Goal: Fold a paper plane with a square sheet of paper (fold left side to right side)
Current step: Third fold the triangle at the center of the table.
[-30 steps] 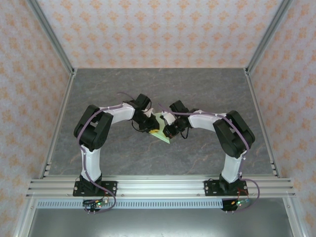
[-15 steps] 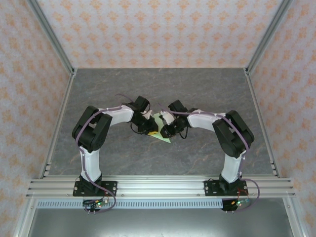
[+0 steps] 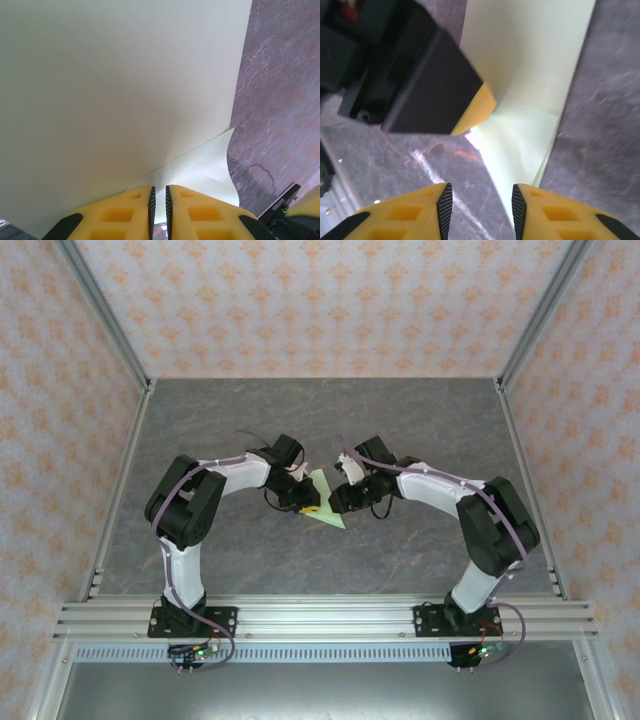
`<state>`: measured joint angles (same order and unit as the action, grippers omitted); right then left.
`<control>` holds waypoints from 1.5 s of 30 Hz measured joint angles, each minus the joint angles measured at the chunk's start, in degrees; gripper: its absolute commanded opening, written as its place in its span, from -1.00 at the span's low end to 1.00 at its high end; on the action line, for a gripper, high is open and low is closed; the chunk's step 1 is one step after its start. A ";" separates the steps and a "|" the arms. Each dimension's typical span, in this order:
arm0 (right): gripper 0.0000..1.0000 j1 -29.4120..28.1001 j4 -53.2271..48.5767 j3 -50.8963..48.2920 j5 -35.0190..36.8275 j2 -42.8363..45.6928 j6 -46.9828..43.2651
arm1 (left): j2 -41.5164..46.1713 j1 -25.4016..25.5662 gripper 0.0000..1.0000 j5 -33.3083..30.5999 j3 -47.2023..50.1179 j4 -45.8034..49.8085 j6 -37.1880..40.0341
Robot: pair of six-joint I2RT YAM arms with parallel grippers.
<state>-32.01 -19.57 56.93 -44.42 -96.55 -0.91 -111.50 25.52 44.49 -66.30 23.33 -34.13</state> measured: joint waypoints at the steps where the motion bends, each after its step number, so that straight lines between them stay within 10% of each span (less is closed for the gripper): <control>1: -0.27 0.00 0.57 -1.07 -1.49 0.09 1.25 | 0.00 0.00 -0.68 -0.02 0.00 0.00 0.00; 11: -0.32 0.00 5.16 -4.31 -10.14 -1.22 8.48 | 0.02 0.00 -0.67 -0.15 0.04 -0.02 -0.17; 45: -0.37 0.00 3.69 -3.58 -7.89 -7.17 8.85 | 0.02 0.00 -0.67 -0.17 0.04 -0.02 -0.35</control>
<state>-32.01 -15.88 53.34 -52.31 -103.72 7.94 -111.48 25.52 44.31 -66.26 23.31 -34.48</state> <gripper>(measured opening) 0.327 0.163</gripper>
